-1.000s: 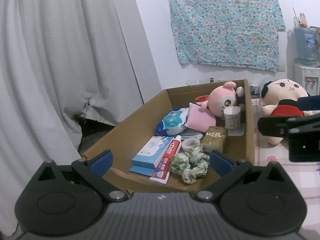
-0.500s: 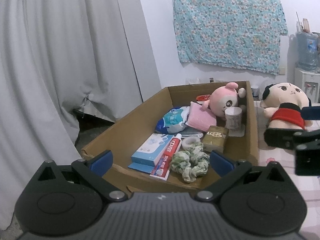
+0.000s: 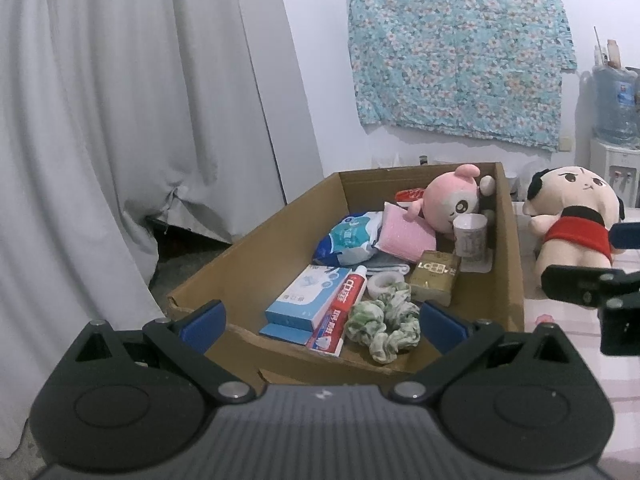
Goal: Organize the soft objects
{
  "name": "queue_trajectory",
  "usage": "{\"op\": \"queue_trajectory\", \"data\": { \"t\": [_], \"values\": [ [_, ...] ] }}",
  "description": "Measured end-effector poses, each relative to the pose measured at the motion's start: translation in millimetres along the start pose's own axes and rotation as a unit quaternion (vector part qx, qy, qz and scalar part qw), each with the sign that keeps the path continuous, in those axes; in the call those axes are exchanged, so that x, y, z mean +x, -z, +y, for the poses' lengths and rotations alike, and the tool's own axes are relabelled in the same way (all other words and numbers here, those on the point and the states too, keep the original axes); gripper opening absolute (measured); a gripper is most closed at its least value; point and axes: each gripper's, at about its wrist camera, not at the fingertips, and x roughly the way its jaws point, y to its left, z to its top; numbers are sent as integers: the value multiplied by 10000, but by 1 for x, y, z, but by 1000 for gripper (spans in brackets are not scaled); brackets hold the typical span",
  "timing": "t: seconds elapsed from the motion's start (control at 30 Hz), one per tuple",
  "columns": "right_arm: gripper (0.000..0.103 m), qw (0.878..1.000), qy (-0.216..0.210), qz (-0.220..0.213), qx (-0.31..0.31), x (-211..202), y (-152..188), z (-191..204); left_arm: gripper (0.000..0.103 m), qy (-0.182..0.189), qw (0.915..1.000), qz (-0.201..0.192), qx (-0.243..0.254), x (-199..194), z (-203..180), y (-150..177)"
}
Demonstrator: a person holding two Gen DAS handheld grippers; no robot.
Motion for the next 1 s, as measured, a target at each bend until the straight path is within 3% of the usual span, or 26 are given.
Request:
{"op": "queue_trajectory", "data": {
  "t": [0.17,0.53,0.7,1.0],
  "values": [
    [91,9999,-95,-77,32,-3,-4,1,103,55,9999,13,-125,-1,1,-1],
    [91,9999,-88,-81,-67,-8,-1,6,103,-74,9998,104,126,4,-2,-1],
    [92,9994,-302,-118,96,-11,-5,4,103,-170,9997,191,-44,7,1,-1],
    [92,9995,-234,-187,-24,-15,-10,7,103,-188,9996,200,1,6,1,-1]
  ]
}}
